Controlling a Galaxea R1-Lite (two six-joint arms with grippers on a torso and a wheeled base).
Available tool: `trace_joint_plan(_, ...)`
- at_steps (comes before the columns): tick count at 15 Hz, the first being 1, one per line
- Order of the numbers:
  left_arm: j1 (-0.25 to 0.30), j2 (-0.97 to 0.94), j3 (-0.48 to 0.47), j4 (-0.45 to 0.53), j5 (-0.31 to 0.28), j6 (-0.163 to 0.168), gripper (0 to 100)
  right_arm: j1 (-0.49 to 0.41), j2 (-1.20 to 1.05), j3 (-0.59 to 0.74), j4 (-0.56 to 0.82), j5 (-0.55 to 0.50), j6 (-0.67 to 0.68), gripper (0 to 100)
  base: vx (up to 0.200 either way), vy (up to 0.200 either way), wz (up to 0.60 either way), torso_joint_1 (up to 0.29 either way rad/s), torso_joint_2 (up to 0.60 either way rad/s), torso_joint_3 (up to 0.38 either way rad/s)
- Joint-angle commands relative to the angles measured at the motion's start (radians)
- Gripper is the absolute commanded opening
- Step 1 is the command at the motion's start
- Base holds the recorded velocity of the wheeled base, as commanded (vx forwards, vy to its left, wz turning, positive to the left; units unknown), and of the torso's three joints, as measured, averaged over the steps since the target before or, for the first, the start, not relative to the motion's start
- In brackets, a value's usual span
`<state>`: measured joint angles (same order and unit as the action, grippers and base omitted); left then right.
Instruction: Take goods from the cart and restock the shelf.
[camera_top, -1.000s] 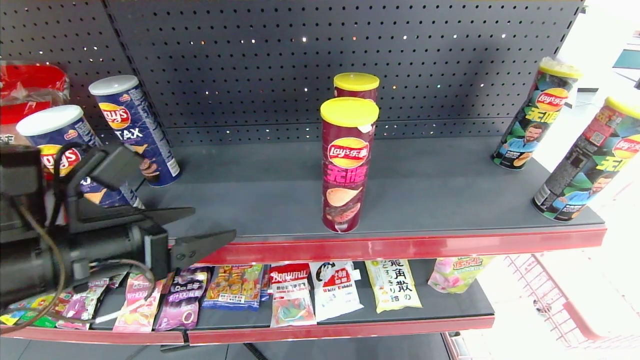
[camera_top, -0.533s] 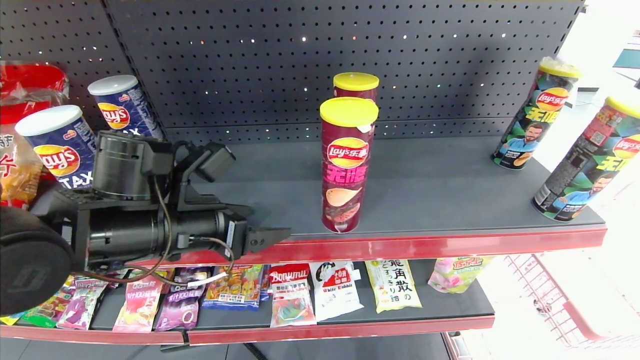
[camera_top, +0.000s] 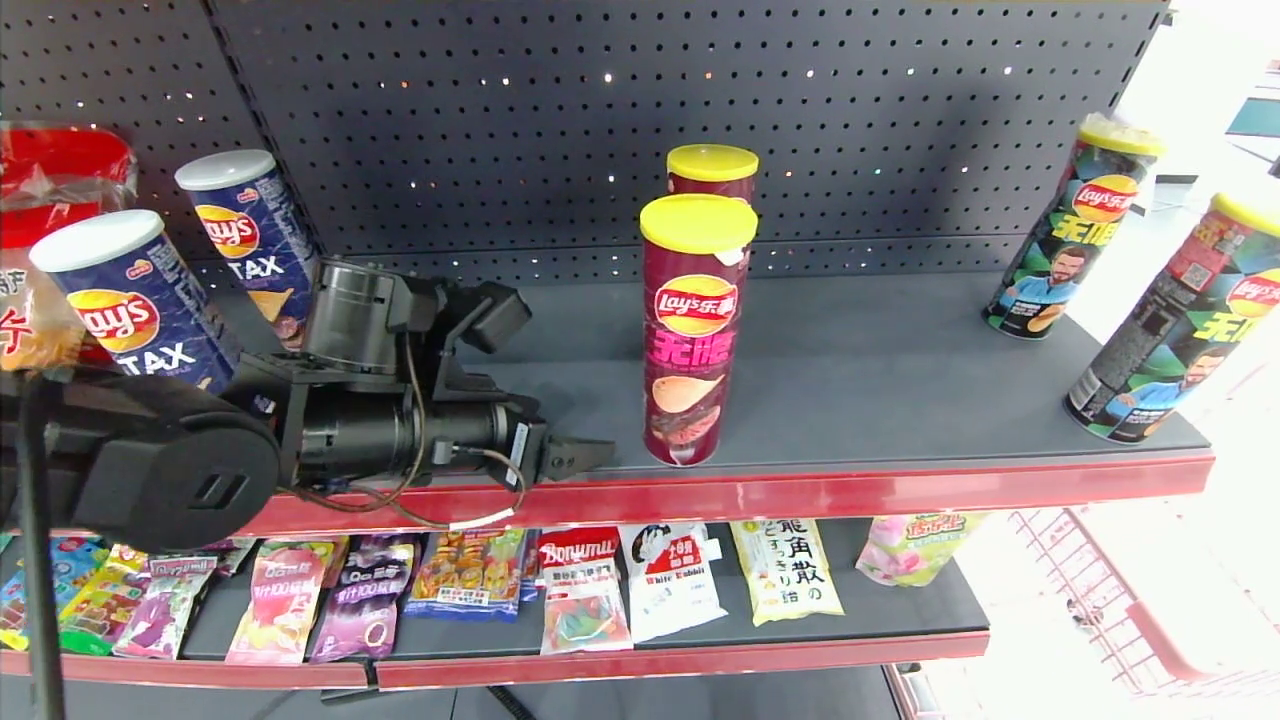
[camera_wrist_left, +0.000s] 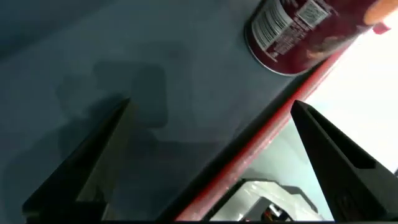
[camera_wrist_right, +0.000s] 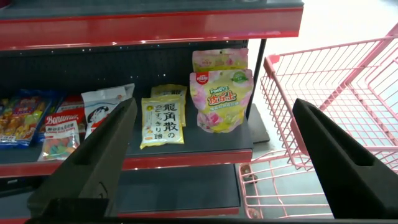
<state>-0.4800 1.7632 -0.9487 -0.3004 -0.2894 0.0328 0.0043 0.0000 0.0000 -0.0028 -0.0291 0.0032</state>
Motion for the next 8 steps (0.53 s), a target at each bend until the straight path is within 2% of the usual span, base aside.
trace_joint_plan(1, -0.002, 0.035, -0.025, 0.000, -0.001, 0.001, 100, 0.000, 0.000, 0.000, 0.000, 0.000, 0.000, 100, 0.000, 0.000, 0.00, 0.000, 0.00, 0.000)
trace_joint_plan(8, -0.022, 0.082, -0.081, -0.002, 0.004, 0.003, 100, 0.000, 0.000, 0.000, 0.000, 0.000, 0.000, 100, 0.000, 0.000, 0.00, 0.000, 0.00, 0.000)
